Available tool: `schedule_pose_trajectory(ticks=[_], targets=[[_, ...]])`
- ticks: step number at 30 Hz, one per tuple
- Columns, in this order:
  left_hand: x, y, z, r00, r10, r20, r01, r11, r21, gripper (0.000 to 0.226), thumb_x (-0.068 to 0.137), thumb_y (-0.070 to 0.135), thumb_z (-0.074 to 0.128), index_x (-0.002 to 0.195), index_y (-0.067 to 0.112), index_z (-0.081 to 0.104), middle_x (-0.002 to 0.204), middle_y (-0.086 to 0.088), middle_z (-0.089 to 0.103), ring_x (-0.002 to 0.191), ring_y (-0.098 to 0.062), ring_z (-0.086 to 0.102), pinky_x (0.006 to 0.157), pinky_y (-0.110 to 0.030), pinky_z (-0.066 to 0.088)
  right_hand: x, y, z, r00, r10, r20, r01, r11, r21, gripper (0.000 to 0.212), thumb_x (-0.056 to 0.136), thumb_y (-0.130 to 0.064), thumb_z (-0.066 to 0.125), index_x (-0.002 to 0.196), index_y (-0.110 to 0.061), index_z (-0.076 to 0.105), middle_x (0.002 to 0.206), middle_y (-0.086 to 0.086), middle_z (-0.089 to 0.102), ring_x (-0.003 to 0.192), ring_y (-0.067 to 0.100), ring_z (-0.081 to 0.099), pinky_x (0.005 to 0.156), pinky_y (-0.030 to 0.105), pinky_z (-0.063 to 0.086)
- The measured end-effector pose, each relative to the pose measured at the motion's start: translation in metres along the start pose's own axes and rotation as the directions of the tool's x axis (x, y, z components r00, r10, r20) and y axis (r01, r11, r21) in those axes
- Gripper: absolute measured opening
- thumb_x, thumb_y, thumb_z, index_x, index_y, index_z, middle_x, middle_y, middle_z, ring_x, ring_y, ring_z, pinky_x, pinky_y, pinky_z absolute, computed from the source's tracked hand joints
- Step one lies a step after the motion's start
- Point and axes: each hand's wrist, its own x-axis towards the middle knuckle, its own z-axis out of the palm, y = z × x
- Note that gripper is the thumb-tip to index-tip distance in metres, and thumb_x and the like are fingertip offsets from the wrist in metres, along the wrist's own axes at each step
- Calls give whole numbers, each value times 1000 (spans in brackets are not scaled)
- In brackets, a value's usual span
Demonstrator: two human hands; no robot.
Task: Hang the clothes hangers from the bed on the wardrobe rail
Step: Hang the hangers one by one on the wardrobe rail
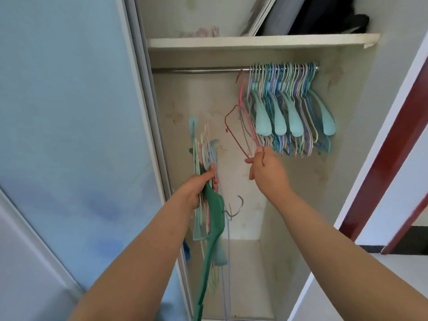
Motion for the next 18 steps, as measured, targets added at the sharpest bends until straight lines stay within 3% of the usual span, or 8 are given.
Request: schedule_pose_trajectory(ticks=[6, 9, 11, 13, 15, 18], targets=[[33, 25, 3, 985, 166, -51, -166, 986, 18, 25, 87, 34, 69, 87, 11, 62, 58, 0, 60, 51, -12, 51, 58, -27, 50, 64, -24, 13, 998, -53, -46, 53, 999, -1, 33, 104, -28, 22, 107, -6, 46, 65, 2, 67, 93, 11, 64, 77, 32, 48], [45, 38, 2, 977, 208, -42, -207, 978, 31, 22, 89, 33, 67, 86, 11, 62, 59, 0, 61, 50, -12, 52, 54, -25, 49, 88, -28, 21, 999, -30, -45, 27, 997, -67, 32, 104, -29, 22, 110, -5, 44, 71, -4, 69, 72, 11, 61, 66, 31, 44], [51, 48, -1, 975, 223, -17, -222, 974, 40, 21, 89, 33, 66, 86, 12, 62, 60, -1, 61, 49, -11, 52, 53, -24, 49, 104, -31, 26, 1000, 5, -16, -7, 990, -141, 29, 104, -25, 25, 109, -3, 43, 83, 2, 72, 60, 6, 53, 57, 29, 39], [56, 59, -5, 973, 232, 5, -232, 972, 37, 21, 89, 33, 67, 86, 13, 62, 61, 0, 61, 51, -12, 52, 57, -26, 50, 119, -29, 30, 996, 88, 23, -82, 978, -190, 26, 102, -21, 32, 111, -2, 47, 97, 11, 70, 64, 10, 55, 61, 29, 46], [60, 67, -13, 975, 219, 44, -220, 975, 15, 20, 88, 33, 67, 85, 13, 62, 61, -1, 60, 53, -13, 52, 64, -30, 50, 125, -23, 37, 981, 193, -6, -191, 962, -197, 22, 98, -23, 37, 109, -8, 50, 101, 13, 65, 81, 23, 60, 77, 35, 50], [68, 68, -25, 977, 171, 126, -169, 985, -30, 22, 88, 34, 67, 81, 14, 60, 62, 0, 56, 52, -12, 51, 60, -28, 51, 115, -13, 44, 970, 213, -118, -226, 967, -114, 21, 100, -19, 35, 110, -4, 45, 100, 13, 69, 87, 24, 57, 74, 33, 43]])
